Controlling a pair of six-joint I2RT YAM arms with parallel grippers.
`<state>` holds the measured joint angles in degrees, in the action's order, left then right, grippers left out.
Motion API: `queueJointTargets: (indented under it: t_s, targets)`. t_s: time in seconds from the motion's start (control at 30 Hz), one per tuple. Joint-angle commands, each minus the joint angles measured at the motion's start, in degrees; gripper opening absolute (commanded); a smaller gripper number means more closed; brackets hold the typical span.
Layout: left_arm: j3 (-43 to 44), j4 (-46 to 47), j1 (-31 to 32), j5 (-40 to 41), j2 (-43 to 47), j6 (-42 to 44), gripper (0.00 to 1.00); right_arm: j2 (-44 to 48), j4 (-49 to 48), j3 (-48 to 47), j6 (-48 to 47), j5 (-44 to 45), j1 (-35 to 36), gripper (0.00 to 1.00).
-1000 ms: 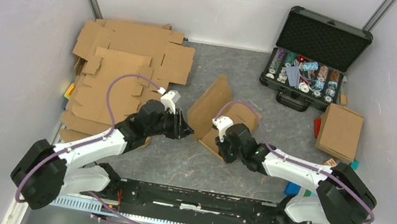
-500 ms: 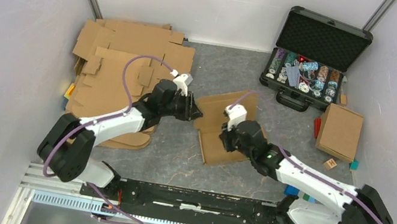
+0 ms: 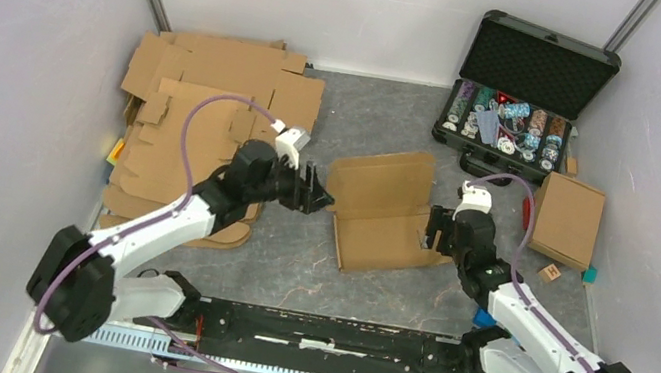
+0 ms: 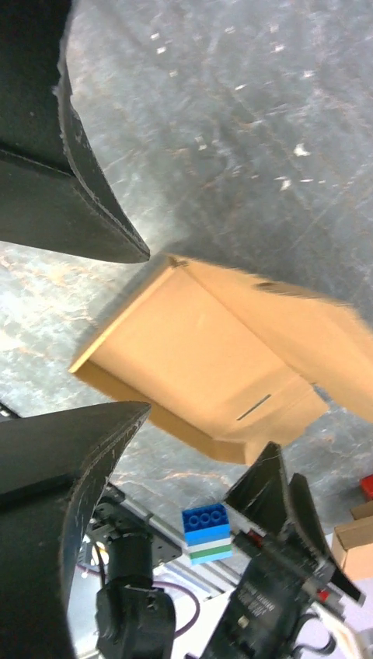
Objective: Fold the paper box
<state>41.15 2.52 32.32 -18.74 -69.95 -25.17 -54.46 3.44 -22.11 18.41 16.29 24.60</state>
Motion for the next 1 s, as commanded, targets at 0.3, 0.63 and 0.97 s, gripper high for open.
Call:
queueJointTargets:
  t_s: [0.3,0.63,0.97]
  targets:
    - [-16.3,9.3,4.3,-1.3,6.4,-14.1,0.70,-4.4,-7.7,4.1,2.4,-11.4,-9.3,0.68]
    - [-14.0,17.0,5.9,-6.4,-5.3,-15.0,0.68,-3.0,-6.6,6.0,1.9,-9.4,-9.5,0.46]
    - [-8.3,11.9,6.1,-5.3,-12.7,-11.6,0.63,2.2,-5.3,6.7,0.3,-17.0,-9.5,0.11]
